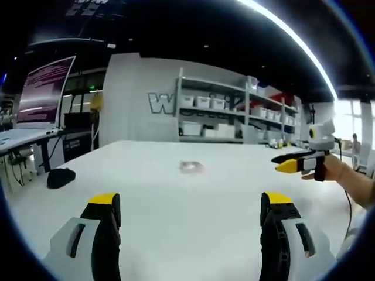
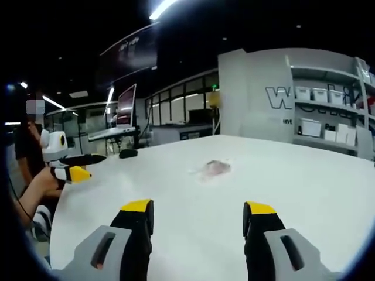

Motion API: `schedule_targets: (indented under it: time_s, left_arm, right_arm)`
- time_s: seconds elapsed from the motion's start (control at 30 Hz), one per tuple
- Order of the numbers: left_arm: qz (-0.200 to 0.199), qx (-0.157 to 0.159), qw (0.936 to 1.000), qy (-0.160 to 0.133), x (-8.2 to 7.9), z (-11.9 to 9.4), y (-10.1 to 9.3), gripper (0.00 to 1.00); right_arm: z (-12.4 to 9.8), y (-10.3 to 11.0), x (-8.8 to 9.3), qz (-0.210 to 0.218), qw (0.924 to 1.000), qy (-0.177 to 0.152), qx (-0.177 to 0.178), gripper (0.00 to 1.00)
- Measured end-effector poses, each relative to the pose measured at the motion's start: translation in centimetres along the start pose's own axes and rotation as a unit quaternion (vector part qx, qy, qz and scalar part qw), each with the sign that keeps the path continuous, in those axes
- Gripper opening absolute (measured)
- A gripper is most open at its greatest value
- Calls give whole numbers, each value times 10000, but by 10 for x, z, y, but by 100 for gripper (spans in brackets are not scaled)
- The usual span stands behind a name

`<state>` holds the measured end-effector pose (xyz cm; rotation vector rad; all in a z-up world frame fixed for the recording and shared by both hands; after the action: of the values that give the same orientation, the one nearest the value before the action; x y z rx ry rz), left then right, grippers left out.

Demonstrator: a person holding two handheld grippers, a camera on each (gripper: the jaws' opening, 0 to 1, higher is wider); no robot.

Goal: Open the resealable bag by pulling the two sides of the seal apart until the entire bag opening is separated and visibly accessible.

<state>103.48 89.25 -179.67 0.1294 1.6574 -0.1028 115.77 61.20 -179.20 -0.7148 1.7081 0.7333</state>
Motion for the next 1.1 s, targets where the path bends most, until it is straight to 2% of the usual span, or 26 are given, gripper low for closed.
schedule_targets:
  time_s: [0.3,0.67,1.1]
  left_arm:
    - [27,-23,9999,-136,-12,1,-2,100]
    - [-27,-47,10000,-56,-7,-2,0,100]
    - [-66,24,10000,-47,-4,5,1,100]
  right_arm:
    - [1,-1,3,33,10000,69,-24,60]
    - [2,2,1,19,10000,68,-3,59]
    - [11,0,1,47,9999,118,16,57]
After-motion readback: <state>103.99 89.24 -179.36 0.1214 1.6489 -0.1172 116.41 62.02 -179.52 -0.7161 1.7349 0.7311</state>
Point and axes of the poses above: the point that each gripper's makers call its tool centre point, and the gripper's own axes: z roughly forward along the fingers, y roughly to its left, x roughly out of its underside, the point moved 6 cm from there along -z, roughly backward along the fingers, and after that the axes turned 5 degrees about z, right-handed, at the moved point
